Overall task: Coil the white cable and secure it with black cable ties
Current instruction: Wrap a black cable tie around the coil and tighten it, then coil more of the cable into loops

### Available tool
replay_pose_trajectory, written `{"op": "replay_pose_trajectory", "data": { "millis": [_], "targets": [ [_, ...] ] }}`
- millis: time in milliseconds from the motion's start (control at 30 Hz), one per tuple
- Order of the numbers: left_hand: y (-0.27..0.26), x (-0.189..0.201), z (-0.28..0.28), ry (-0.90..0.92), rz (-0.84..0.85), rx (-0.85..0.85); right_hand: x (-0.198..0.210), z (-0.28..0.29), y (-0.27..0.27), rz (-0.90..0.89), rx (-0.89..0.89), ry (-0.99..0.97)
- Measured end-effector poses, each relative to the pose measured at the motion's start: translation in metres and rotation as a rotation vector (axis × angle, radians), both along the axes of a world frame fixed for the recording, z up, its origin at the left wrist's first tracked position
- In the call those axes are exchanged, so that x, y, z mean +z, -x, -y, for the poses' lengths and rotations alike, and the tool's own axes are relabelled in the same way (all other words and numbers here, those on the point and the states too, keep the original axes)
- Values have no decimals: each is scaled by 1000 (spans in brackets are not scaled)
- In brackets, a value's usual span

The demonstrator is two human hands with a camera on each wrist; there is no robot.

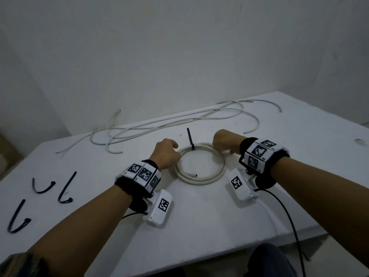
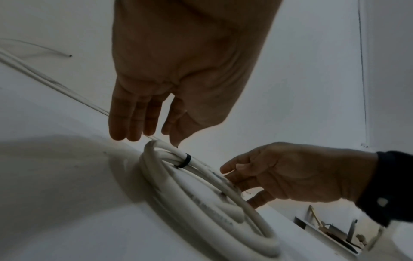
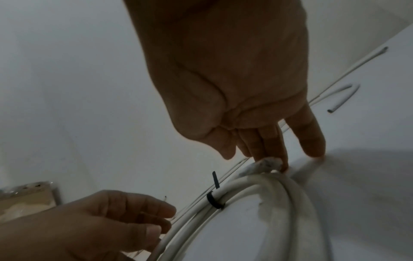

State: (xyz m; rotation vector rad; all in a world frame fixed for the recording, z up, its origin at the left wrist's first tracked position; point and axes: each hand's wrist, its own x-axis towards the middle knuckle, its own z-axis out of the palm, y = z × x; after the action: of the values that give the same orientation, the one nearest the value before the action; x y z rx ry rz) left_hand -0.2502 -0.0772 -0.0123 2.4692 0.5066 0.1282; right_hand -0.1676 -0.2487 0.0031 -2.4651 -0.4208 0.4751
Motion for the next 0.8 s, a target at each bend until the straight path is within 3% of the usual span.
{"op": "replay_pose_trajectory", "data": {
  "millis": [500, 667, 800],
  "targets": [
    [-23, 50, -9, -37, 142, -58, 26, 16, -29, 69, 40, -141],
    [-49, 51, -17, -20, 143, -79, 27, 6, -67, 175, 87, 0],
    [-90, 45, -29, -102, 88, -129, 25, -10, -115, 299, 130, 242]
  ]
}}
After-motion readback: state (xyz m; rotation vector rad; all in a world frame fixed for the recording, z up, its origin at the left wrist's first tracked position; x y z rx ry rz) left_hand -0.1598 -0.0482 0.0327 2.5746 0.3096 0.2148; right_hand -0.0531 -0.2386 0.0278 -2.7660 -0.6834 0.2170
